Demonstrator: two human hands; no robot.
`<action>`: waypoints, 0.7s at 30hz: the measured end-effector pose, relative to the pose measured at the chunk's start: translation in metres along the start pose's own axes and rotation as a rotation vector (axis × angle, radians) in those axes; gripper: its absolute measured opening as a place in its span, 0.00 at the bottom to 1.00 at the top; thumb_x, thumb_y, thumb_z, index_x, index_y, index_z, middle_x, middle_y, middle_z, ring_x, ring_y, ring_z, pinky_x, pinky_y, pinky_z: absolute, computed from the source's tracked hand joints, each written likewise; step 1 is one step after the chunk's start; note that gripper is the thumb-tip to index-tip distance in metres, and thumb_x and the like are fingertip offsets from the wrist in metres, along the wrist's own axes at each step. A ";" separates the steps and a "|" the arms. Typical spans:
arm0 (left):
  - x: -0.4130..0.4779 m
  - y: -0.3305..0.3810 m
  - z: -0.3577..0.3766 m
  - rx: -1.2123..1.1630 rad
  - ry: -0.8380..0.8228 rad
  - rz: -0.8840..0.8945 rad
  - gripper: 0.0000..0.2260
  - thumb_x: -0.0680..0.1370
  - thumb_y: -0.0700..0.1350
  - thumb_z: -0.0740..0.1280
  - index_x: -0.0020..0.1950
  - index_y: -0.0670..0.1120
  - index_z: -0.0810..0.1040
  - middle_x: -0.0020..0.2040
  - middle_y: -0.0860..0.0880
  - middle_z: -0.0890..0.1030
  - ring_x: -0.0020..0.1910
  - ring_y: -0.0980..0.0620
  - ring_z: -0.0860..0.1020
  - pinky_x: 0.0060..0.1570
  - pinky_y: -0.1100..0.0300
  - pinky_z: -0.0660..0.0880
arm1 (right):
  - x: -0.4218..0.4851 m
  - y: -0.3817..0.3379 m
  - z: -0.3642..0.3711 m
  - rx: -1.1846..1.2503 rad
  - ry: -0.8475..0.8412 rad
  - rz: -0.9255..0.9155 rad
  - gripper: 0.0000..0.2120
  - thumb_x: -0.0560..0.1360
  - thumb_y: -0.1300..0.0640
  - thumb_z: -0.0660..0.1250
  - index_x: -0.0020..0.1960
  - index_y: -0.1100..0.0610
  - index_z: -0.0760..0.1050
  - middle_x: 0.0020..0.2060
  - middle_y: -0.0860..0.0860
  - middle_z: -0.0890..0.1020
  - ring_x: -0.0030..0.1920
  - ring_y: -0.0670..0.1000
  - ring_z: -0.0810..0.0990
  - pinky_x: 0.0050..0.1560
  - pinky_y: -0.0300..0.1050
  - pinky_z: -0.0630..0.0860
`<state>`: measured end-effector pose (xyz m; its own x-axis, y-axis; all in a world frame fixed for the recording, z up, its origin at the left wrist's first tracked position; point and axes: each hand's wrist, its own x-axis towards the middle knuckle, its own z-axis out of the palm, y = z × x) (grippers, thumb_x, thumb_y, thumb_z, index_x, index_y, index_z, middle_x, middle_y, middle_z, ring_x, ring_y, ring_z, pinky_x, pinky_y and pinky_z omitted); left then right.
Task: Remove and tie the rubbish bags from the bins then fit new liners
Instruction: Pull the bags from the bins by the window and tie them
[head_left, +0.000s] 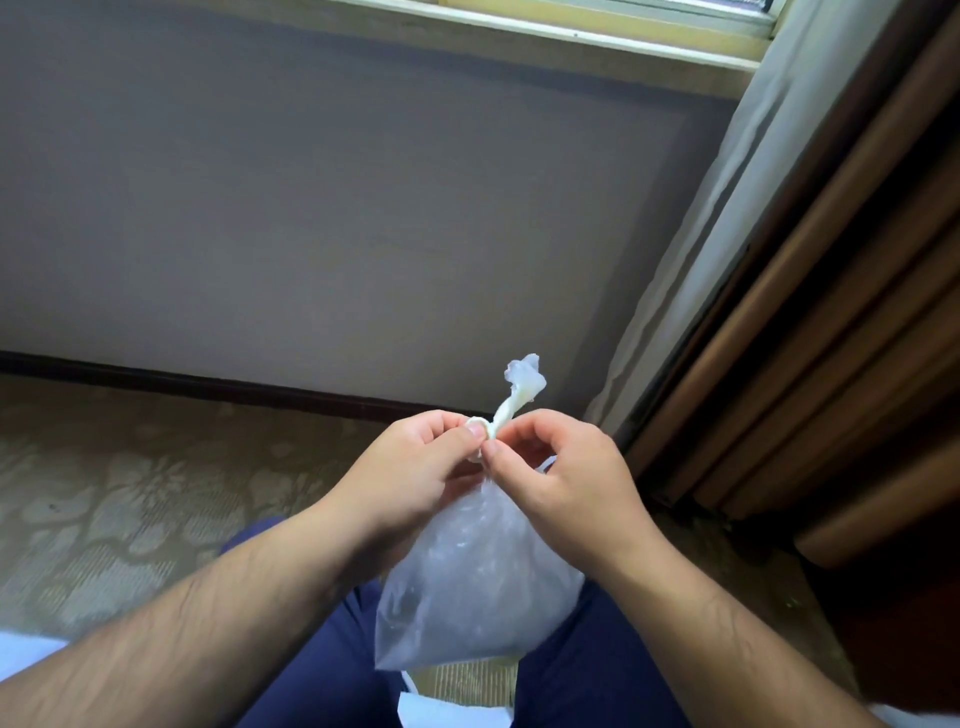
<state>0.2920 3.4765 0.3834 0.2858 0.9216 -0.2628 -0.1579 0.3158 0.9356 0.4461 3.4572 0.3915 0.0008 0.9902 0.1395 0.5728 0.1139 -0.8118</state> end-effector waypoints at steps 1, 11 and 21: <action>0.001 -0.001 0.000 -0.017 -0.004 0.006 0.08 0.82 0.41 0.63 0.51 0.37 0.77 0.44 0.41 0.82 0.45 0.49 0.82 0.54 0.55 0.80 | 0.000 0.001 0.000 -0.009 0.013 0.002 0.04 0.75 0.52 0.72 0.41 0.49 0.82 0.37 0.43 0.84 0.42 0.42 0.81 0.40 0.31 0.72; 0.004 0.001 -0.015 0.048 -0.074 -0.020 0.16 0.69 0.44 0.72 0.51 0.34 0.82 0.54 0.32 0.82 0.51 0.45 0.82 0.54 0.58 0.79 | 0.000 -0.001 -0.002 -0.095 -0.005 -0.021 0.06 0.74 0.49 0.71 0.41 0.49 0.82 0.37 0.44 0.84 0.42 0.43 0.81 0.40 0.34 0.75; 0.002 0.005 -0.021 0.038 -0.222 -0.051 0.07 0.64 0.41 0.68 0.39 0.44 0.83 0.40 0.45 0.81 0.42 0.52 0.79 0.47 0.58 0.75 | -0.001 0.000 0.002 -0.048 0.048 -0.097 0.03 0.76 0.55 0.72 0.44 0.51 0.83 0.36 0.41 0.84 0.39 0.40 0.81 0.38 0.30 0.72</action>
<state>0.2723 3.4849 0.3829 0.4939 0.8312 -0.2555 -0.1034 0.3478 0.9318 0.4441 3.4567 0.3901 -0.0177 0.9695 0.2443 0.6108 0.2039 -0.7651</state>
